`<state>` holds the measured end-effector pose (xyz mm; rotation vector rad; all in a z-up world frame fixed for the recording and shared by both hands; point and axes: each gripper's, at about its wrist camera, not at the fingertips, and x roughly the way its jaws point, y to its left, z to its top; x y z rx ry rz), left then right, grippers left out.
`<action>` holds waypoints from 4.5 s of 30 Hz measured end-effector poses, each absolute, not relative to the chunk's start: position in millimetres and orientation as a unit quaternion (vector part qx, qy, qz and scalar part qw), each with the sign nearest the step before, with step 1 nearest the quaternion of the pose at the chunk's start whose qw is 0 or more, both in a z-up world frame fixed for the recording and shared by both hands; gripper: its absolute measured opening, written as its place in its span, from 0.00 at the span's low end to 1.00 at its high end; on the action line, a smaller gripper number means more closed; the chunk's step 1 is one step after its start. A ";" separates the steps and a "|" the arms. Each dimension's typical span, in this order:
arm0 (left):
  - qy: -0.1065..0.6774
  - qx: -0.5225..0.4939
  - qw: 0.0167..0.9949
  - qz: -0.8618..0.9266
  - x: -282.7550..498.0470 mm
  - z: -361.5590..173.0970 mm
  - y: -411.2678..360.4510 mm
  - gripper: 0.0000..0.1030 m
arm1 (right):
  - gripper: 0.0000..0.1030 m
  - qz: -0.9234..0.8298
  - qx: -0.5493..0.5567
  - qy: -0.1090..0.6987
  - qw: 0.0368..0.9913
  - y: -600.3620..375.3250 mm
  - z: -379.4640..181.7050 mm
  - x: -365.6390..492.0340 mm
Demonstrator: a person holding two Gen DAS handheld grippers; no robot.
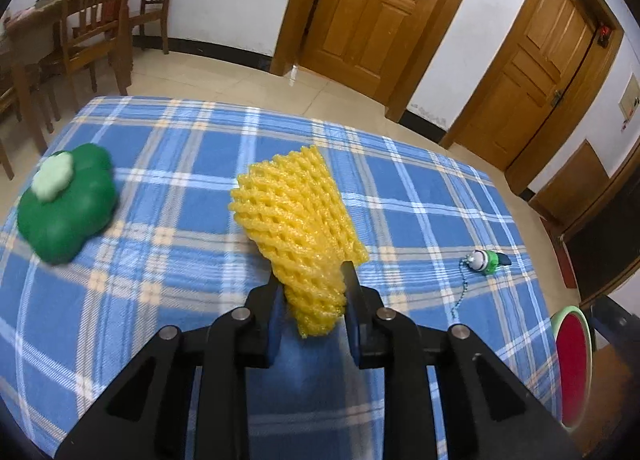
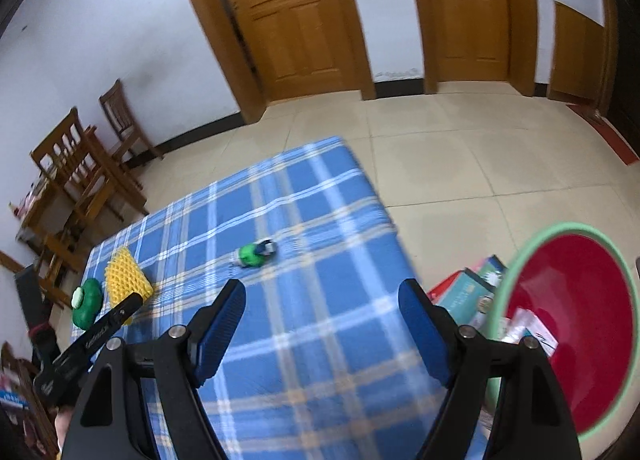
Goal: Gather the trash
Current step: 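Grasp the green toy with the right gripper while the left holds the foam net, then carry the green toy over the red bin and open the right gripper, then carry the yellow foam net over the bin and open the left gripper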
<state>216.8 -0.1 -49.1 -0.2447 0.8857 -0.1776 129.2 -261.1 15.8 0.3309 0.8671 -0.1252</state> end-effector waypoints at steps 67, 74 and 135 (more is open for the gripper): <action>0.415 -0.118 0.900 -0.067 211.0 -60.0 15.6 0.25 | 0.46 -0.119 0.151 0.377 0.906 -278.4 11.1 76.9; 0.415 -0.119 0.900 -0.068 211.0 -60.0 15.3 0.25 | 0.46 -0.181 0.176 0.358 0.899 -324.3 17.6 40.5; 0.440 0.074 0.807 -0.387 80.6 -8.4 -290.7 0.25 | 0.56 -0.292 0.317 0.269 0.861 -475.9 24.6 -100.6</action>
